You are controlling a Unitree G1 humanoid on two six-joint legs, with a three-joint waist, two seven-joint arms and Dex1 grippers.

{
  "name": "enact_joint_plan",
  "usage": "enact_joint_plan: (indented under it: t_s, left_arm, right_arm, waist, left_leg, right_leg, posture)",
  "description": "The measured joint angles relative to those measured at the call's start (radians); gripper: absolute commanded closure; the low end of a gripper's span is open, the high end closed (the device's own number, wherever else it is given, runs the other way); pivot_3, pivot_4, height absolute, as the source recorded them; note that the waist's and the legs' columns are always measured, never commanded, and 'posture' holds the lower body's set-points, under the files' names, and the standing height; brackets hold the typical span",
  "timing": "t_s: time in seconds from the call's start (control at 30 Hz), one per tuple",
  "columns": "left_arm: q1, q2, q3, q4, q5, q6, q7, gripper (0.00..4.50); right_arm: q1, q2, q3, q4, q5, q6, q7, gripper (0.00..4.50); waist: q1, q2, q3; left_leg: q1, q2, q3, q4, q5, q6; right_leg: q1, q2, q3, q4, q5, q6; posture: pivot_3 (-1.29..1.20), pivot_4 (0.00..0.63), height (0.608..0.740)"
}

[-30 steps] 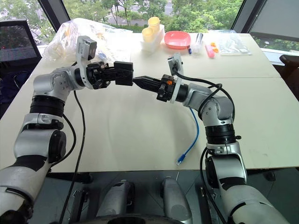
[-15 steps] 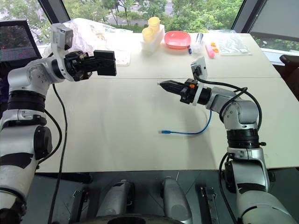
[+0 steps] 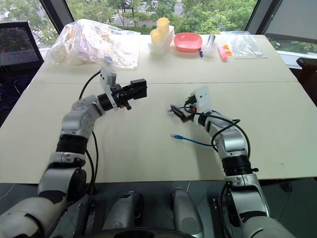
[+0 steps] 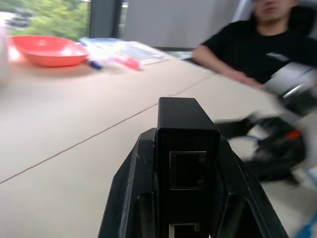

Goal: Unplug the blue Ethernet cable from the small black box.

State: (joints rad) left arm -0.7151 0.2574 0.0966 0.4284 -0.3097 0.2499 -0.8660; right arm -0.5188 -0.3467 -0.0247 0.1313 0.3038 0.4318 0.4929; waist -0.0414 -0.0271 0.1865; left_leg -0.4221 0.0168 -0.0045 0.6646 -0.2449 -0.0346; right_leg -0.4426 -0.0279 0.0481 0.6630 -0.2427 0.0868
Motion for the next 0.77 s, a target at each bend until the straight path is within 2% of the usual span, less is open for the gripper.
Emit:
enact_joint_plan:
  t_s: [0.17,0.23,0.27,0.43,0.47,0.6,0.77]
  left_arm:
    - [0.118,-0.039,-0.008,-0.001,0.087,-0.138,0.163,3.96]
    - [0.139,-0.046,-0.016,0.019,0.113,-0.183,0.2,2.9]
    - [0.148,-0.049,-0.022,0.032,0.123,-0.204,0.212,2.62]
    - [0.162,-0.061,-0.026,0.073,0.126,-0.246,0.24,0.24]
    - [0.161,-0.06,-0.026,0.071,0.126,-0.255,0.25,0.02]
    - [0.165,-0.035,-0.025,0.003,0.124,-0.232,0.276,0.02]
    - [0.221,0.041,0.0,-0.244,0.076,-0.077,0.299,0.02]
  right_arm:
    - [0.07,0.031,-0.082,-0.138,0.061,-0.006,-0.033,0.03]
    - [0.098,0.053,-0.087,-0.171,0.074,0.0,-0.047,0.0]
    - [0.106,0.059,-0.087,-0.179,0.075,0.001,-0.054,0.0]
    - [0.113,0.061,-0.09,-0.182,0.074,0.003,-0.074,0.0]
    - [0.114,0.061,-0.09,-0.182,0.074,0.003,-0.075,0.0]
    - [0.132,0.059,-0.09,-0.192,0.074,0.005,-0.074,0.0]
    - [0.206,0.025,-0.107,-0.258,0.097,0.04,-0.06,0.0]
  waist:
    - [0.003,0.0,0.0]
    - [0.002,0.0,0.0]
    - [0.002,0.0,0.0]
    - [0.002,0.0,0.0]
    - [0.002,0.0,0.0]
    - [0.002,0.0,0.0]
    - [0.001,0.0,0.0]
  left_leg:
    - [0.007,0.0,0.001,0.0,0.0,0.0]
    - [0.009,0.0,0.001,0.0,0.0,0.0]
    - [0.01,0.0,0.002,0.0,0.0,0.0]
    - [0.013,0.0,0.002,0.0,0.0,0.0]
    - [0.013,0.0,0.002,0.0,0.0,0.0]
    - [0.013,0.0,0.002,-0.002,0.0,0.0]
    - [0.013,0.001,0.001,-0.003,-0.001,0.001]
  right_leg:
    - [0.007,0.001,0.0,-0.001,0.0,0.0]
    - [0.009,0.001,0.0,-0.001,0.0,0.0]
    - [0.01,0.001,0.0,-0.001,0.0,0.0]
    - [0.014,0.002,0.0,-0.004,0.0,0.0]
    - [0.014,0.002,0.0,-0.004,0.0,0.0]
    - [0.014,0.002,0.0,-0.005,0.0,0.0]
    - [0.014,0.001,0.0,-0.006,0.0,0.0]
  posture:
    - [0.0,0.15,0.735]
    - [0.0,0.15,0.735]
    - [0.0,0.15,0.735]
    - [0.0,0.15,0.735]
    - [0.0,0.15,0.735]
    - [0.0,0.15,0.735]
    - [0.0,0.15,0.735]
